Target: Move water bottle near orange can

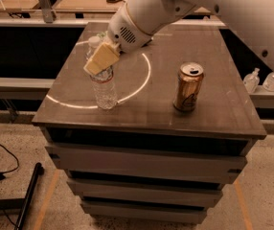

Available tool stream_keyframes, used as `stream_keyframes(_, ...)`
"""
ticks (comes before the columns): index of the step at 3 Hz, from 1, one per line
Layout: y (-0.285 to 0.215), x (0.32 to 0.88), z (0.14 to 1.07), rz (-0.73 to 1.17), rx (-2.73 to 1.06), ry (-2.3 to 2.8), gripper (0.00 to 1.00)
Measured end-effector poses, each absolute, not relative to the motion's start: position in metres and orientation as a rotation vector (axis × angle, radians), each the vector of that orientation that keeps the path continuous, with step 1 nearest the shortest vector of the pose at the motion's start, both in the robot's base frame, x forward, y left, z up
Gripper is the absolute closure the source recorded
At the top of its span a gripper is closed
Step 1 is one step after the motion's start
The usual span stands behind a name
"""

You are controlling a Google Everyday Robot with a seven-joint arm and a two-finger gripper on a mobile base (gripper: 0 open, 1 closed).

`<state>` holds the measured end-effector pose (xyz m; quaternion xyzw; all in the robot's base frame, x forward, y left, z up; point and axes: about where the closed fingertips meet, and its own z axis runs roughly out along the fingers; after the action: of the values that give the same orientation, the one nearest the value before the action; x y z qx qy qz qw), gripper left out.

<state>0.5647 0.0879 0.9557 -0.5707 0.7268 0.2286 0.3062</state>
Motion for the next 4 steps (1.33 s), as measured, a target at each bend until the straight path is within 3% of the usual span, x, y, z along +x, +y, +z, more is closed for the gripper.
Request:
stream_keyframes(1, 0.071, 0.578, 0.961, 0.572, -1.535, 1.919, 1.0)
stream_keyframes(3, 0.01, 0.608, 0.975, 0.53, -1.499, 1.951, 1.0)
stream_keyframes(4, -0.017, 0.617, 0.97, 0.535, -1.474, 1.956, 0.84)
